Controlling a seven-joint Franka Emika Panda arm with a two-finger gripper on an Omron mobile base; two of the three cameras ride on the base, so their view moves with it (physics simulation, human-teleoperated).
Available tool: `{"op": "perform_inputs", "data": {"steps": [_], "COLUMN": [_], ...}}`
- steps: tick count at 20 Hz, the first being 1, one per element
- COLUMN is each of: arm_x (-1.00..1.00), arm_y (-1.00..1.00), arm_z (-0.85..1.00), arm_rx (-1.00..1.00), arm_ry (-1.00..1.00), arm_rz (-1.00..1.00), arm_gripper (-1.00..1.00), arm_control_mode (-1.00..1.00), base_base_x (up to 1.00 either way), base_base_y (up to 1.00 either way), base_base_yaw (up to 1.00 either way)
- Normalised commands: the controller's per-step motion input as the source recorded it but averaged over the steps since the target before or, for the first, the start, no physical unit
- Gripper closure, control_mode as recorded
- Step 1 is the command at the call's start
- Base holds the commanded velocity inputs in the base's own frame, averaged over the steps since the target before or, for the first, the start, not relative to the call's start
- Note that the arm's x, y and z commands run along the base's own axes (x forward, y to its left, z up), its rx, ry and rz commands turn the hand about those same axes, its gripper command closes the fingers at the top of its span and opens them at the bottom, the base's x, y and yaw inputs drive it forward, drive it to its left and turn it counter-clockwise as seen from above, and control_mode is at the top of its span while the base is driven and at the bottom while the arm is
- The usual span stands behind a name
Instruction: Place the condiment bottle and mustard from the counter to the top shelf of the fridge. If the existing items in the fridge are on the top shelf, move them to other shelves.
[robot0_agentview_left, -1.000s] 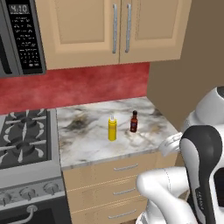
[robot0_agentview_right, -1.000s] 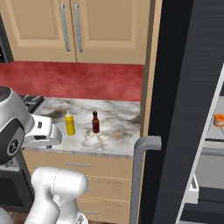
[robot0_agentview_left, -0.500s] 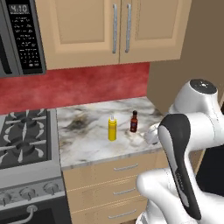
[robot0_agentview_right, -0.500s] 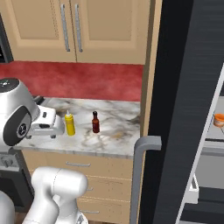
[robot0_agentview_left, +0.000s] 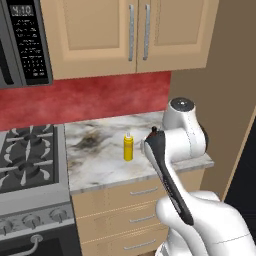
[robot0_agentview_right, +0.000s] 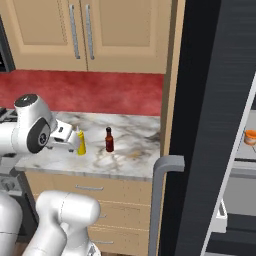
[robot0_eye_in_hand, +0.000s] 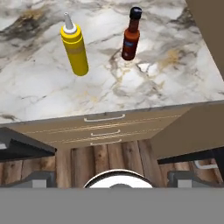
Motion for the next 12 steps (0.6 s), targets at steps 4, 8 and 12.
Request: {"op": "perform_inputs", "data": {"steps": [4,8,12], "arm_x": [0.98,0.85,0.83], "arm_y": [0.32,0.22,0.05], "arm_z": [-0.42,-0.30,-0.29], "arm_rx": [0.00,0.03,0.03], "arm_ry": [0.00,0.00,0.00], "arm_rz": [-0.15,-0.07,-0.02], "arm_gripper": [-1.00,-1.00,-1.00], "arm_control_mode": [-1.00,-1.00,-1.00], "base_base_x": [0.00,0.00,0.00], "base_base_y": [0.00,0.00,0.00], "base_base_yaw": [0.00,0.00,0.00]}}
